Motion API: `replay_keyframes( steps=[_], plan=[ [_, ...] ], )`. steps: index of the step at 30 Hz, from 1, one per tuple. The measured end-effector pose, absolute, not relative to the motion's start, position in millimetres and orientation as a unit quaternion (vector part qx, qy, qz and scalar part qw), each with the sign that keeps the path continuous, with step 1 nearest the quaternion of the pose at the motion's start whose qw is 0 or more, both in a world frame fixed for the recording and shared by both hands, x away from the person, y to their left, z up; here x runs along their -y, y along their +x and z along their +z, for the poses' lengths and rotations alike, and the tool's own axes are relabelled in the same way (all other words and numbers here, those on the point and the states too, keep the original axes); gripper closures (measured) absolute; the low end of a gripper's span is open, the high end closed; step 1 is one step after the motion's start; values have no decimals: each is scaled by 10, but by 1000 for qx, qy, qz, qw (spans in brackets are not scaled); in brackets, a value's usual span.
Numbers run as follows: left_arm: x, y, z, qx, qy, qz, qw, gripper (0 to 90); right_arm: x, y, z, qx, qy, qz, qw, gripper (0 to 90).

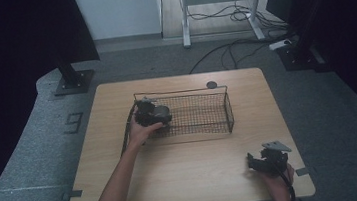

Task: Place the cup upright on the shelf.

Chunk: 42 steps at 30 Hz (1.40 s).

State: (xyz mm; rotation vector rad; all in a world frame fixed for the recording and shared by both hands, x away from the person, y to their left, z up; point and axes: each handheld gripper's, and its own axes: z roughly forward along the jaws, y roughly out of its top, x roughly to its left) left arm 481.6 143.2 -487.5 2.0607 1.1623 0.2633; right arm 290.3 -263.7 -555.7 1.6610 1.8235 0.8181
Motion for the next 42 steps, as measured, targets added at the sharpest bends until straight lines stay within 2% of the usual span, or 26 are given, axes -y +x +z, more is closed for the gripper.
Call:
replay_keyframes(
  steps=[21,32,42],
  plan=[
    [-1377,4815,-4885,-453,819,116,332,131,2636,2903,-5556,-676,616,303,268,129],
    [-1396,4801,-4835,-455,812,118,347,119,2637,2904,-5556,-676,616,303,268,129],
    [-1478,4702,-4590,-444,796,135,389,109,2637,2904,-5556,-676,616,303,268,129]
  ],
)
